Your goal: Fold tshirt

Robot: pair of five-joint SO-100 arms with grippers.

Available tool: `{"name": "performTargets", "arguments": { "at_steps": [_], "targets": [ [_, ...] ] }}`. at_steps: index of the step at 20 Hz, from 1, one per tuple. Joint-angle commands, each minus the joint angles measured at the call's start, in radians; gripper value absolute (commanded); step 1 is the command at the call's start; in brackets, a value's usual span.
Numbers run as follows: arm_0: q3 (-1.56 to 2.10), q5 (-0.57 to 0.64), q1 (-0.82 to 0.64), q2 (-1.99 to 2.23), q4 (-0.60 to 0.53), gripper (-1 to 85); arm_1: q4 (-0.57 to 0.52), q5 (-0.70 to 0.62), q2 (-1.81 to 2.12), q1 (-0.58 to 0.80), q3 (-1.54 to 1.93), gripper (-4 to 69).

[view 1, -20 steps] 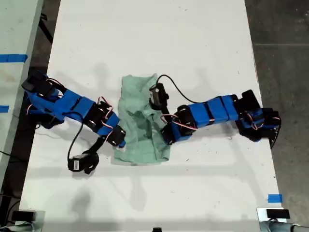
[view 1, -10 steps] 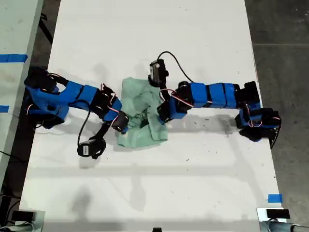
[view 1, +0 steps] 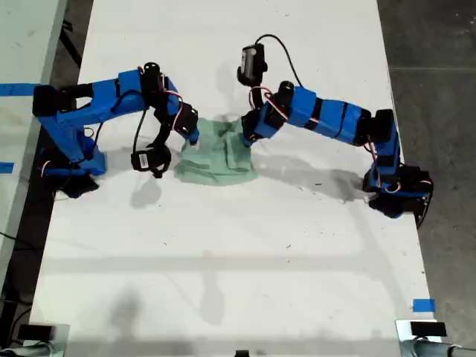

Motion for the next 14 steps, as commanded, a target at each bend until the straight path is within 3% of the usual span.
{"name": "performTargets", "arguments": {
  "at_steps": [1, 4, 6, 8, 9, 11, 12, 14],
  "targets": [
    [0.023, 0.002, -0.091, 0.081, -0.009, 14.8, -0.008, 0.026, 0.017, 0.072, -0.017, 18.2],
    [0.106, 0.025, -0.245, 0.206, -0.043, 36.8, 0.132, 0.061, 0.071, 0.225, -0.023, 25.6],
    [0.192, 0.08, -0.379, 0.337, -0.104, 32.8, 0.247, 0.049, 0.135, 0.348, -0.02, 28.2],
    [0.258, 0.118, -0.485, 0.454, -0.137, 30.5, 0.284, -0.006, 0.245, 0.454, 0.058, 28.3],
    [0.284, 0.132, -0.517, 0.495, -0.141, 30.0, 0.281, -0.069, 0.301, 0.485, 0.106, 39.0],
    [0.342, 0.141, -0.526, 0.555, -0.147, 28.5, 0.281, -0.114, 0.428, 0.522, 0.236, 37.7],
    [0.393, 0.137, -0.502, 0.588, -0.163, 27.2, 0.278, -0.135, 0.491, 0.526, 0.314, 33.0],
    [0.515, 0.109, -0.425, 0.678, -0.209, 23.8, 0.256, -0.143, 0.641, 0.518, 0.532, 30.3]
  ]
}}
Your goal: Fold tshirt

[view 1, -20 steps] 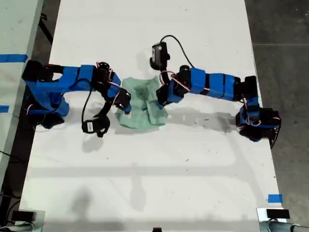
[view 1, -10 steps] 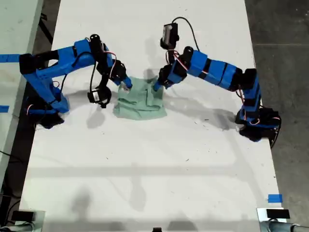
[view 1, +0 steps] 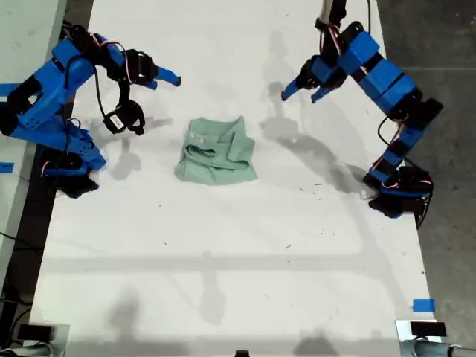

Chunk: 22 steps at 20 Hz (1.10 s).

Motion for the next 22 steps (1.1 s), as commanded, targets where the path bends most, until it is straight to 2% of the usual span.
{"name": "performTargets", "arguments": {
  "at_steps": [1, 2, 3, 6, 8, 9, 11, 13, 15, 16, 17, 18, 20, 22],
  "targets": [
    [0.133, -0.052, 0.112, 0.164, -0.066, 20.6, -0.031, -0.018, 0.259, -0.011, 0.255, 30.8],
    [0.21, -0.101, 0.172, 0.236, -0.092, 17.5, -0.051, -0.002, 0.348, -0.038, 0.377, 31.1],
    [0.29, -0.155, 0.236, 0.321, -0.127, 10.6, -0.08, 0.025, 0.446, -0.067, 0.512, 30.9],
    [0.555, -0.288, 0.411, 0.646, -0.225, 9.5, -0.146, 0.133, 0.784, -0.183, 0.887, 28.5],
    [0.667, -0.321, 0.526, 0.822, -0.305, 1.9, -0.178, 0.232, 0.997, -0.291, 1.081, 19.2],
    [0.729, -0.393, 0.572, 0.868, -0.328, 0.4, -0.212, 0.287, 1.086, -0.359, 1.161, 16.7],
    [0.899, -0.525, 0.683, 0.933, -0.431, 0.1, -0.282, 0.396, 1.206, -0.471, 1.307, 12.1],
    [1.034, -0.618, 0.782, 0.985, -0.511, 0.1, -0.351, 0.503, 1.387, -0.568, 1.517, 0.8],
    [1.146, -0.652, 0.813, 1.078, -0.505, 0.1, -0.362, 0.571, 1.664, -0.653, 1.684, -1.3],
    [1.223, -0.666, 0.821, 1.203, -0.499, 0.1, -0.319, 0.594, 1.836, -0.672, 1.752, -1.3],
    [1.313, -0.698, 0.824, 1.411, -0.437, 0.1, -0.298, 0.6, 1.98, -0.706, 1.815, -1.2],
    [1.316, -0.707, 0.821, 1.554, -0.333, 0.1, -0.304, 0.603, 1.957, -0.709, 1.816, -1.2],
    [1.313, -0.692, 0.79, 1.537, -0.342, 0.1, -0.308, 0.581, 1.959, -0.704, 1.815, -1.1],
    [1.315, -0.692, 0.781, 1.542, -0.339, 0.1, -0.396, 0.548, 1.907, -0.704, 1.767, -1.0]
  ]
}}
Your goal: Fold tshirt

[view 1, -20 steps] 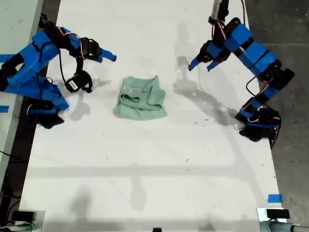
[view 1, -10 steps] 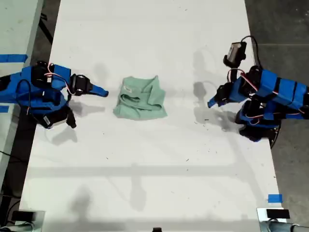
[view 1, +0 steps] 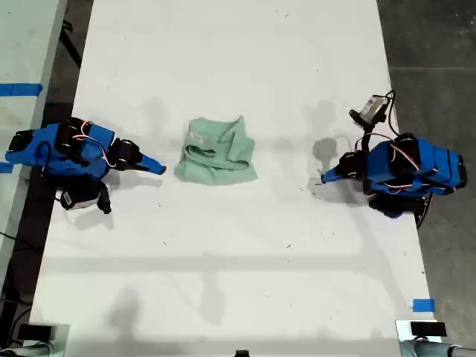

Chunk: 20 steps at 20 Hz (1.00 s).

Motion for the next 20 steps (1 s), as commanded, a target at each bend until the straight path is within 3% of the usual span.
{"name": "performTargets", "arguments": {
  "at_steps": [1, 5, 7, 10, 15, 20],
  "targets": [
    [0.009, -0.014, -0.014, 0.097, 0.0, 0.1, -0.129, -0.055, -0.126, -0.015, -0.074, -1.0],
    [0.011, -0.012, -0.037, 0.097, 0.012, 0.1, -0.454, -0.204, -0.85, 0.009, -0.494, -1.0],
    [0.011, -0.018, -0.034, 0.097, 0.02, 0.1, -0.532, -0.284, -1.209, 0.0, -0.795, -1.0],
    [0.011, -0.018, -0.034, 0.097, 0.023, 0.1, -0.515, -0.368, -1.69, -0.029, -1.295, -1.0],
    [0.009, -0.02, -0.044, 0.097, 0.029, 0.1, -0.376, -0.436, -2.298, -0.089, -2.006, -1.0],
    [0.009, -0.02, -0.041, 0.097, 0.032, 0.1, -0.364, -0.425, -2.53, -0.118, -2.244, -1.0]
  ]
}}
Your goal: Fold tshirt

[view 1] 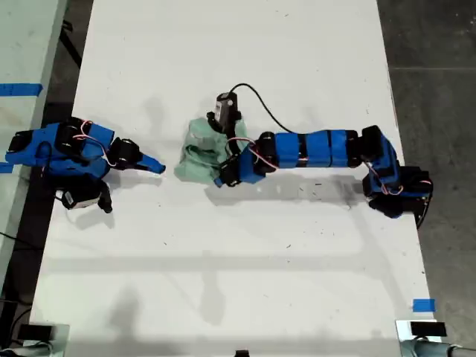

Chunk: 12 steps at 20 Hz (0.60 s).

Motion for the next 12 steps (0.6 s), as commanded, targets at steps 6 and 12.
{"name": "performTargets", "arguments": {
  "at_steps": [6, 12],
  "targets": [
    [0.009, -0.014, -0.018, 0.097, 0.009, 0.1, 0.006, -0.031, -0.031, 0.029, -0.103, -1.0],
    [0.009, -0.012, -0.011, 0.097, 0.014, 0.1, 0.015, -0.1, -0.052, 0.146, -0.103, -1.0]
  ]
}}
